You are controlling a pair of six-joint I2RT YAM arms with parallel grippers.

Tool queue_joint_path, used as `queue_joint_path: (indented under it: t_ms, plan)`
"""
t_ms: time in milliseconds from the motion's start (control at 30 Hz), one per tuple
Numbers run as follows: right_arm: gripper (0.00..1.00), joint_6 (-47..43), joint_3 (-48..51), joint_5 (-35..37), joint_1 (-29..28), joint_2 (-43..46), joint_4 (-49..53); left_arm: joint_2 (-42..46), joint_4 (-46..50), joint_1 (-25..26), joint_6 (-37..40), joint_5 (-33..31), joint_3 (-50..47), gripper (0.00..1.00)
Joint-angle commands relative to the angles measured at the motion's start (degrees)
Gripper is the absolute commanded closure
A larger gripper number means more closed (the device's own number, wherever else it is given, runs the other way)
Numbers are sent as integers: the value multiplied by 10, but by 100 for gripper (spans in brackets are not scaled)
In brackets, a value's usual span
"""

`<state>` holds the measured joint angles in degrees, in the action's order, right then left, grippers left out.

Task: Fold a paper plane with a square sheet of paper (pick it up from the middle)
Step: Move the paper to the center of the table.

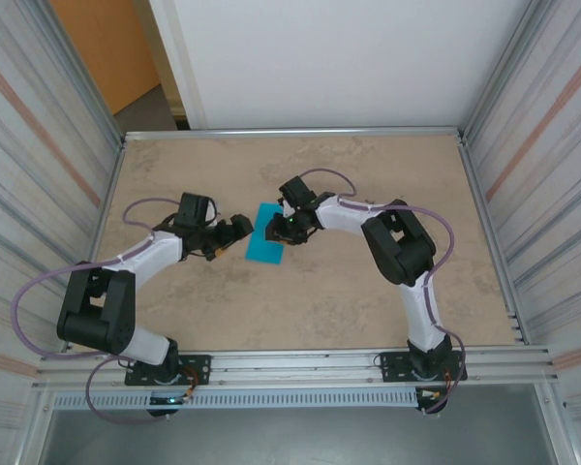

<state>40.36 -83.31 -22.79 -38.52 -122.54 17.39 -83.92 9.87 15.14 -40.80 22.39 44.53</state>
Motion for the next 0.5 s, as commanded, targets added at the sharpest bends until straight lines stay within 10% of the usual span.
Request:
queue_joint_path:
  t_ms: [0,200,467]
  plan:
    - [67,-84,64,1,15,18,75,19,-11,-4,2,28,-13,2]
    - [69,-149,126,-10,32,84,87,4,-35,-3,-5,83,-28,2]
    - [68,-16,176,-14,36,166,-18,-1,-56,28,-27,100,-52,3]
